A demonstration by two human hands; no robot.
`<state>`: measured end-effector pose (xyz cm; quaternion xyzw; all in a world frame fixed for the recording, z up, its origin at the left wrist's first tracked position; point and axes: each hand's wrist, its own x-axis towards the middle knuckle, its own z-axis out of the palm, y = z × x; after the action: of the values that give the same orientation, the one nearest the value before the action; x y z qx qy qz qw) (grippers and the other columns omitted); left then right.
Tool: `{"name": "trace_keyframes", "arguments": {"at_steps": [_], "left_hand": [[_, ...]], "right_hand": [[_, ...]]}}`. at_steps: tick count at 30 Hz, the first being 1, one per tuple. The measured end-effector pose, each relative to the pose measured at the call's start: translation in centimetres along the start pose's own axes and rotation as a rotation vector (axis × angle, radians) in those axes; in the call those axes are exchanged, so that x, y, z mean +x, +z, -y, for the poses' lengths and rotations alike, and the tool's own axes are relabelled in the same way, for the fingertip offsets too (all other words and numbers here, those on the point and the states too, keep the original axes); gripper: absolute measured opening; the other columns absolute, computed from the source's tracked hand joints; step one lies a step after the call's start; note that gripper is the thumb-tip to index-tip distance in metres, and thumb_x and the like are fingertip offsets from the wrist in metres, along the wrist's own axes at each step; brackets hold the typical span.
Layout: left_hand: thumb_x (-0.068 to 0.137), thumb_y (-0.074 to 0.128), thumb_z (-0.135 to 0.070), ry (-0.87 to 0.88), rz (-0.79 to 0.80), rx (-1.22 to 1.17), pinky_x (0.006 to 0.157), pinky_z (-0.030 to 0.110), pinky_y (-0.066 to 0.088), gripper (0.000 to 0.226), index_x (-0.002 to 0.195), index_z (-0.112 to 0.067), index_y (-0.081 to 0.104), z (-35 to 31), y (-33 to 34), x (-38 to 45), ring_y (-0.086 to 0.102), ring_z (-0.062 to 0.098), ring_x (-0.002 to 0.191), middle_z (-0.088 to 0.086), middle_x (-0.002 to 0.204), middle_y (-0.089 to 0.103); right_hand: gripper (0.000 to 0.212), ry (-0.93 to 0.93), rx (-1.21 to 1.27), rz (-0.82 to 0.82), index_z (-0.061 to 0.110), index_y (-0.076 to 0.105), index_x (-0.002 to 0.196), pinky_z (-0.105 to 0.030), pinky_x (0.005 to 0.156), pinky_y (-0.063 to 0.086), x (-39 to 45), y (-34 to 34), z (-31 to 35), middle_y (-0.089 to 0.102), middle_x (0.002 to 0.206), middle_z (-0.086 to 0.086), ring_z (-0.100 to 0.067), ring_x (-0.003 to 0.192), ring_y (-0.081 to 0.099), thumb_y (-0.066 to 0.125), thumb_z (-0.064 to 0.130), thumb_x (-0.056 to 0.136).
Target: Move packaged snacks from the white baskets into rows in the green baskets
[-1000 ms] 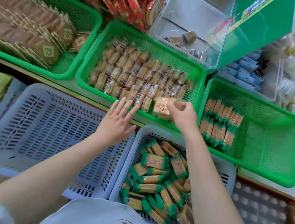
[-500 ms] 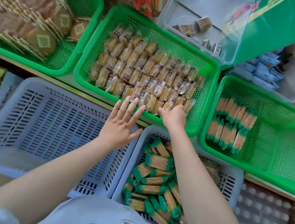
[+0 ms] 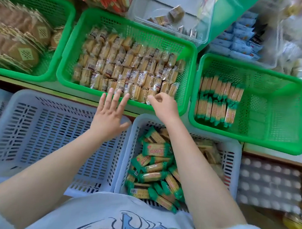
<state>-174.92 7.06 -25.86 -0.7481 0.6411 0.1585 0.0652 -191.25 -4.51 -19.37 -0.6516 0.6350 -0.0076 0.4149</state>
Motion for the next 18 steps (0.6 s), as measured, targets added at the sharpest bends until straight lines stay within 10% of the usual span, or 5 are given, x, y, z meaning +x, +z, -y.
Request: {"name": "trace_keyframes", "arguments": {"at_steps": [5,9,13,18], "left_hand": [[0.101,0.048,-0.046,-0.099,-0.016,-0.154,0.122,0.049,0.014,0.072,0.156,-0.006,0.026,-4.2,-4.4,-0.1,0.016,0.037,0.151,0.023,0.161,0.024],[0.098,0.054,-0.029,0.209,-0.231,-0.275,0.098,0.049,0.045,0.039,0.122,-0.001,0.066,-11.9,-3.9,-1.5,0.056,0.038,0.117,0.021,0.124,0.062],[0.096,0.052,-0.031,0.424,0.03,-0.099,0.117,0.047,0.028,0.06,0.151,-0.01,0.041,-18.8,0.4,-2.0,0.033,0.035,0.144,0.015,0.157,0.036],[0.095,0.051,-0.034,0.251,0.099,0.04,0.125,0.049,0.002,0.085,0.16,-0.014,0.001,-21.7,3.8,-1.5,-0.008,0.031,0.154,0.013,0.167,-0.007]], "right_hand": [[0.019,-0.181,0.165,-0.246,0.009,0.07,0.097,-0.023,0.072,0.047,-8.2,-2.2,-7.2,0.068,0.09,-0.001,-0.016,0.086,0.06,0.054,0.02,0.1],[0.019,0.064,0.154,-0.284,0.011,0.068,0.096,-0.029,0.067,0.046,-10.9,-4.6,-16.7,0.068,0.087,-0.004,-0.022,0.081,0.061,0.053,0.021,0.101],[0.019,0.268,0.057,-0.256,0.012,0.066,0.111,-0.037,0.077,0.051,-10.0,-6.3,-24.3,0.067,0.108,-0.008,-0.028,0.097,0.063,0.054,0.02,0.098],[0.053,0.303,0.025,-0.163,0.013,0.045,0.143,-0.039,0.096,0.047,-6.8,-7.2,-29.2,0.048,0.141,-0.011,-0.031,0.125,0.051,0.064,0.024,0.095]]}}
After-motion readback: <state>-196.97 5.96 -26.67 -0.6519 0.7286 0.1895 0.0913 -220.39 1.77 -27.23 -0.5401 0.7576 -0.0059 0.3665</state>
